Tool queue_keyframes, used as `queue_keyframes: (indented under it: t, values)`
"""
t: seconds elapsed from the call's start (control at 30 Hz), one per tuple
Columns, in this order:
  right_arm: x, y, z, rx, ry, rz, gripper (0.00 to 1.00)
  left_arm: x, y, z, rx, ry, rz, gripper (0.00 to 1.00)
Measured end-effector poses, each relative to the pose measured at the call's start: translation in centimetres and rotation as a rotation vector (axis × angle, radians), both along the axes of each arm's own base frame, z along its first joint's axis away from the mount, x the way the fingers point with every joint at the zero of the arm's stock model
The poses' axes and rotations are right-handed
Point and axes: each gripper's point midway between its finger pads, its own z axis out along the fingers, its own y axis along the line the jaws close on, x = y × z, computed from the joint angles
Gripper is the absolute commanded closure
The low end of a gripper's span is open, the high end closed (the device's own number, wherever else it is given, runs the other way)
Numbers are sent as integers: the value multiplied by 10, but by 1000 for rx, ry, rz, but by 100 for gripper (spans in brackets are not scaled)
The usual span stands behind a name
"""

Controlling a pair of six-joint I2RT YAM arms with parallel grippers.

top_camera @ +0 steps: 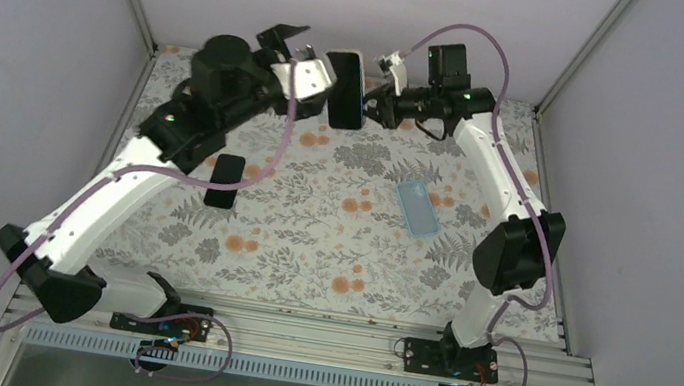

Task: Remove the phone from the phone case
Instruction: Remove the phone case from the phone.

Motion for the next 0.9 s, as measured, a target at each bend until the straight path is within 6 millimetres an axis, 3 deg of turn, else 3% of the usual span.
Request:
queue_keyframes:
  t: [0.07, 0.2, 0.33, 0.4, 0.67, 0.9]
  values:
    - [21, 3, 13, 22, -3, -53, 97, 6, -17, -13, 19, -1, -4, 0]
    - [54, 9, 34, 65, -11, -123, 97, 14, -48, -62, 91, 13, -14, 0]
    - [58, 8, 37, 84, 23, -155, 97, 21, -62, -94, 114, 15, -12, 0]
    - [61, 7, 35, 91, 38, -168, 97, 25, -65, -99, 111, 12, -9, 0]
    - [63, 7, 21, 89, 103, -199, 97, 35, -73, -84, 26, -51, -3, 0]
    - [62, 5, 26, 103, 106, -216, 97, 47, -84, -113, 44, -2, -5, 0]
